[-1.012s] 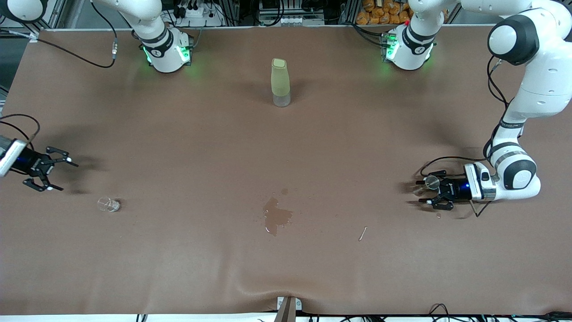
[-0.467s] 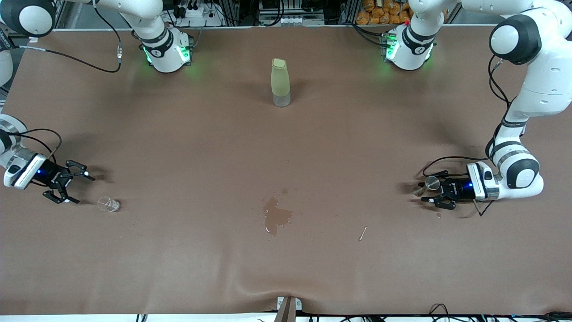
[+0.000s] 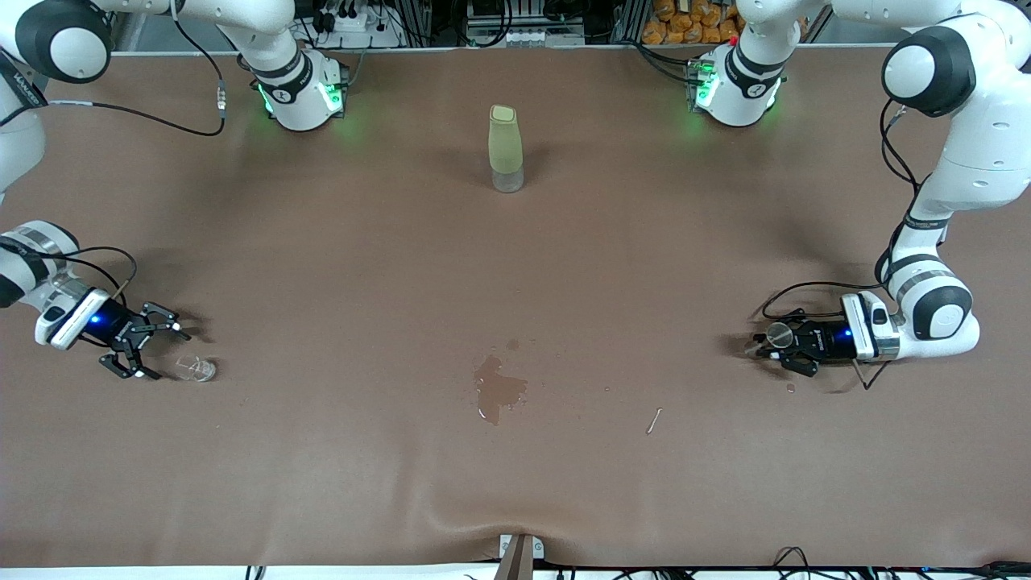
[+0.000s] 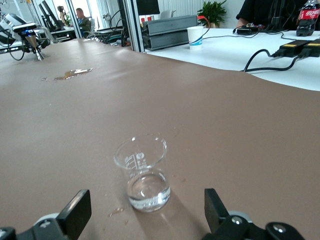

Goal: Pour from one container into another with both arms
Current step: 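Grasp the clear glass beaker with the right gripper, then lift the jigger with the left gripper while the right gripper lifts the beaker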

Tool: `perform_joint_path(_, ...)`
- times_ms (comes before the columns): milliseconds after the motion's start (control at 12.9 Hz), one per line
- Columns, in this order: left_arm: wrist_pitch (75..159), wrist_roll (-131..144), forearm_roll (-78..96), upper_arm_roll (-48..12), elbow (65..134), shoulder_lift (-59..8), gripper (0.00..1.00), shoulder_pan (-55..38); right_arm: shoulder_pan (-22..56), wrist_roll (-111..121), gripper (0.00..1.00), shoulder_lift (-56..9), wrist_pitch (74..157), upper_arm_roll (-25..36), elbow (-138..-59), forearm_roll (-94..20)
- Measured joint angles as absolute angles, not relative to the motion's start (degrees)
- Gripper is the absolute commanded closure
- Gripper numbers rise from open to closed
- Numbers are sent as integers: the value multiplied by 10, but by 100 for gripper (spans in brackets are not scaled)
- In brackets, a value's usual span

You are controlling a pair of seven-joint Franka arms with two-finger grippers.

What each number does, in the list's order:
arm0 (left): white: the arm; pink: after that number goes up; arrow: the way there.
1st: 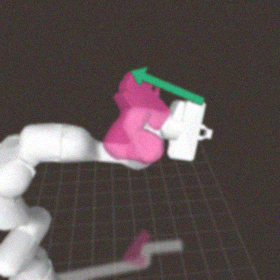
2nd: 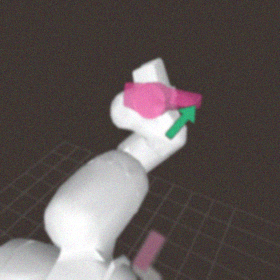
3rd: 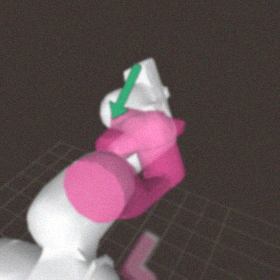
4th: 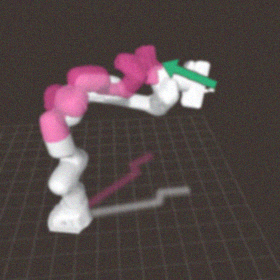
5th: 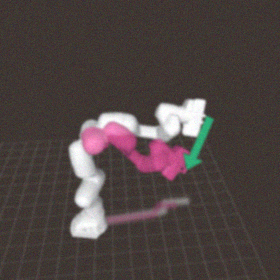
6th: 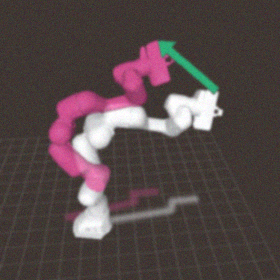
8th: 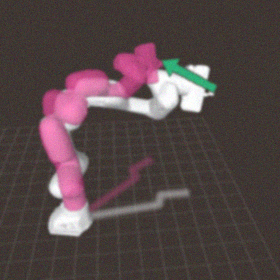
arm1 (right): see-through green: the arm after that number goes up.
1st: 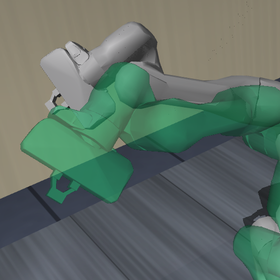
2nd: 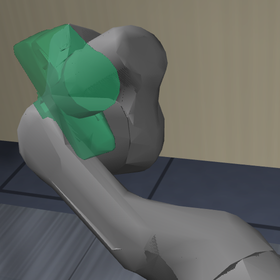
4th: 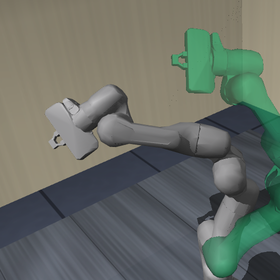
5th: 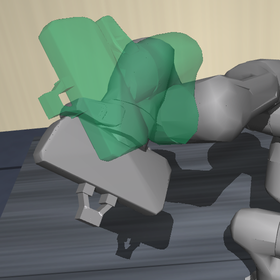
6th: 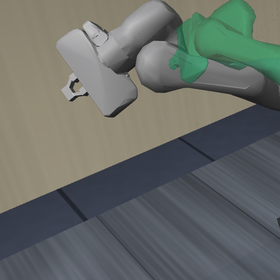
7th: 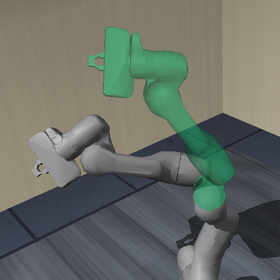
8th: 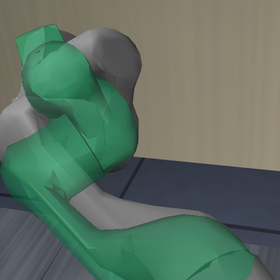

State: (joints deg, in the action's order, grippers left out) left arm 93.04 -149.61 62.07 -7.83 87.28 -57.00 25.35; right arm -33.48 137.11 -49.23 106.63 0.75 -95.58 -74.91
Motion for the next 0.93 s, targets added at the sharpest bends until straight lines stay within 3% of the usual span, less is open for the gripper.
perform_joint_path(156, 928, -1496, 621, -79, 873, -570, 100, 254, -327, 1386, 0, -498, 1066, 7, -956, -788)
perform_joint_path(545, 927, -1479, 622, -85, 870, -570, 100, 252, -321, 1431, 0, -520, 1068, 7, -956, -824)
perform_joint_path(934, 943, -1396, 664, -129, 851, -561, 100, 207, -313, 1461, 0, -529, 1068, 6, -955, -859)
